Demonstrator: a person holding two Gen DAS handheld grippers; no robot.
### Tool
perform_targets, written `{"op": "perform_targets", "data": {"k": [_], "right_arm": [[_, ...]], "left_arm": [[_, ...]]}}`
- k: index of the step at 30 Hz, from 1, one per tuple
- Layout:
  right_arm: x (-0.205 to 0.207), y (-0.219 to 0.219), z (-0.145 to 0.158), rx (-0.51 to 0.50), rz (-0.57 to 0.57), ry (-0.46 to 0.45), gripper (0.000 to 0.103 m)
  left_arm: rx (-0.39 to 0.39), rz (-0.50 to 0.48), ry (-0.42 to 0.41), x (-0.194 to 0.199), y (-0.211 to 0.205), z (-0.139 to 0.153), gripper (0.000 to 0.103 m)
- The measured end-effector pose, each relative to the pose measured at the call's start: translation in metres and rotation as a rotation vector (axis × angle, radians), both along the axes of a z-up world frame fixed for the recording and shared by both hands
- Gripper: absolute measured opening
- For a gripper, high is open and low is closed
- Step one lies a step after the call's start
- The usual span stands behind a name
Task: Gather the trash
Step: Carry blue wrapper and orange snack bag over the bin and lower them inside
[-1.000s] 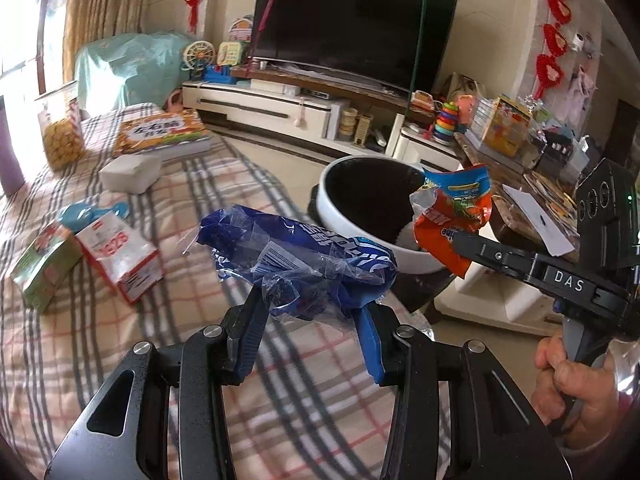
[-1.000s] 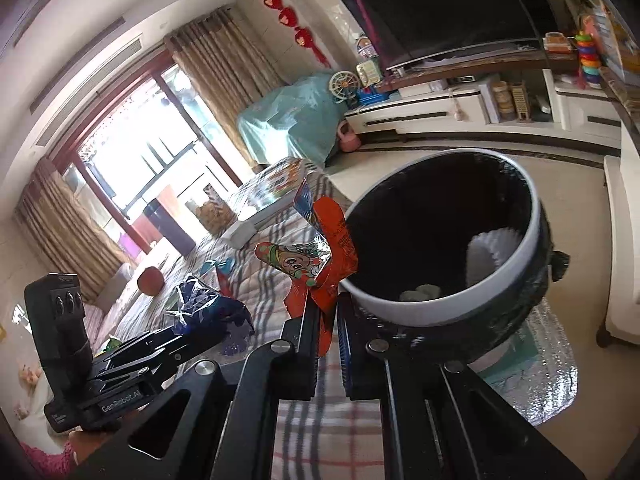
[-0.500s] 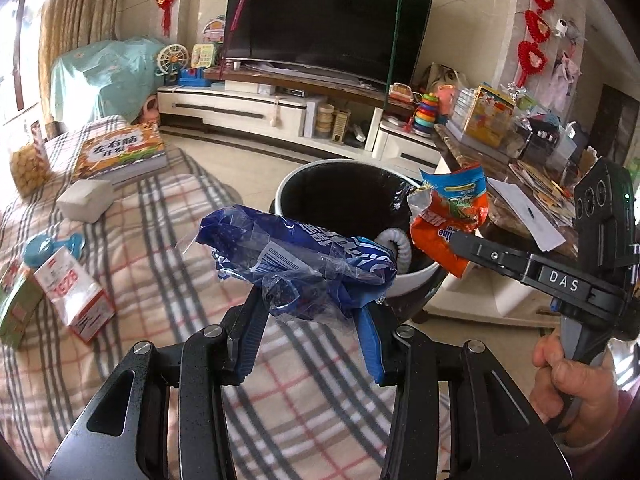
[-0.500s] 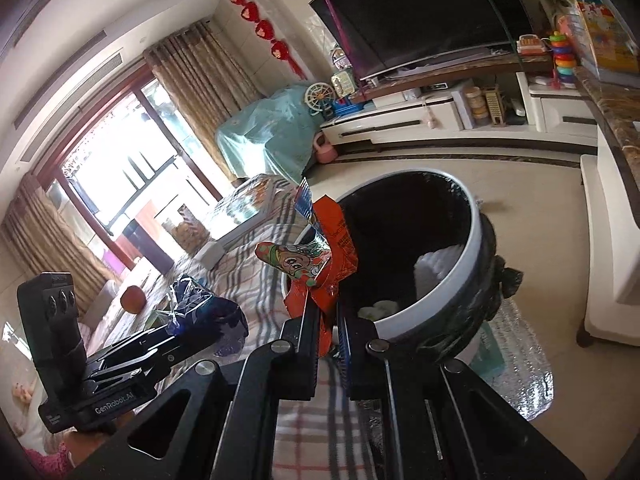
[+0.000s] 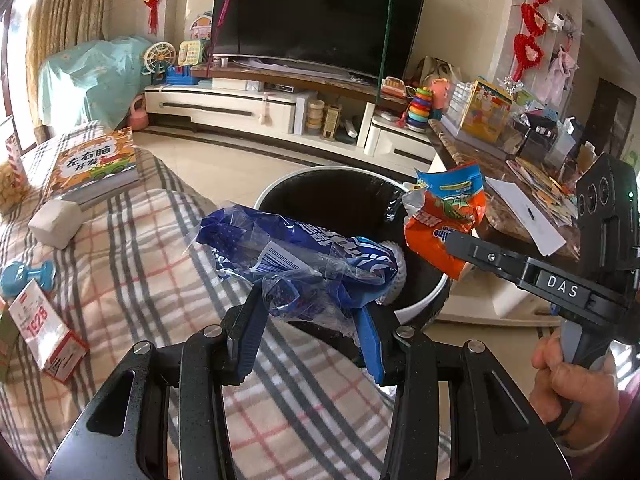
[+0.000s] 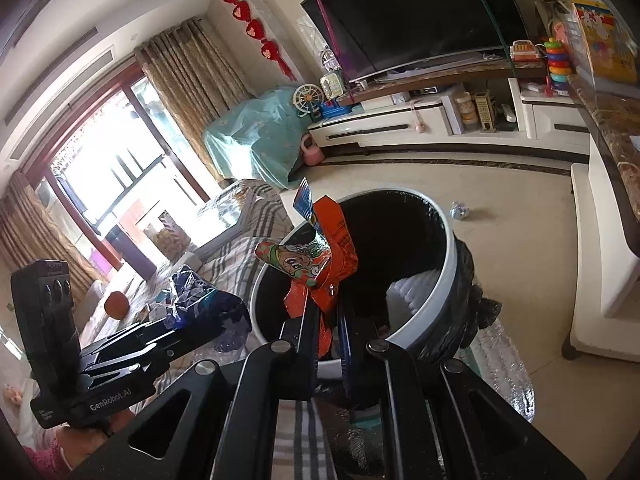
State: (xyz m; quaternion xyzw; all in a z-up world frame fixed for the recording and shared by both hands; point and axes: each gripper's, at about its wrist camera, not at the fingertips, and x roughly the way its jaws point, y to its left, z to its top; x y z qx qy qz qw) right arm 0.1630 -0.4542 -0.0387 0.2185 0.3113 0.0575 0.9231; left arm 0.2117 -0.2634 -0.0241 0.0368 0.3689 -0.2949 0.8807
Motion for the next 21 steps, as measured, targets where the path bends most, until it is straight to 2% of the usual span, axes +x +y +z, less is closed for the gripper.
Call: {"op": "perform_targets", "data": {"k": [19,21], "right_arm": [[0.034,-0.013,0.000,-0.073,-0.004,0.051,0.009],[0.037,-0.015,-0.002,-0.077,-0.002,0.059,0.013]], "left_arm": [[0.039,-0.058,0.023,0.028,-0.035,-0.001,0.042],[0.042,-0.057,0.033,0.031,-0.037,-0.003,0.043]]}}
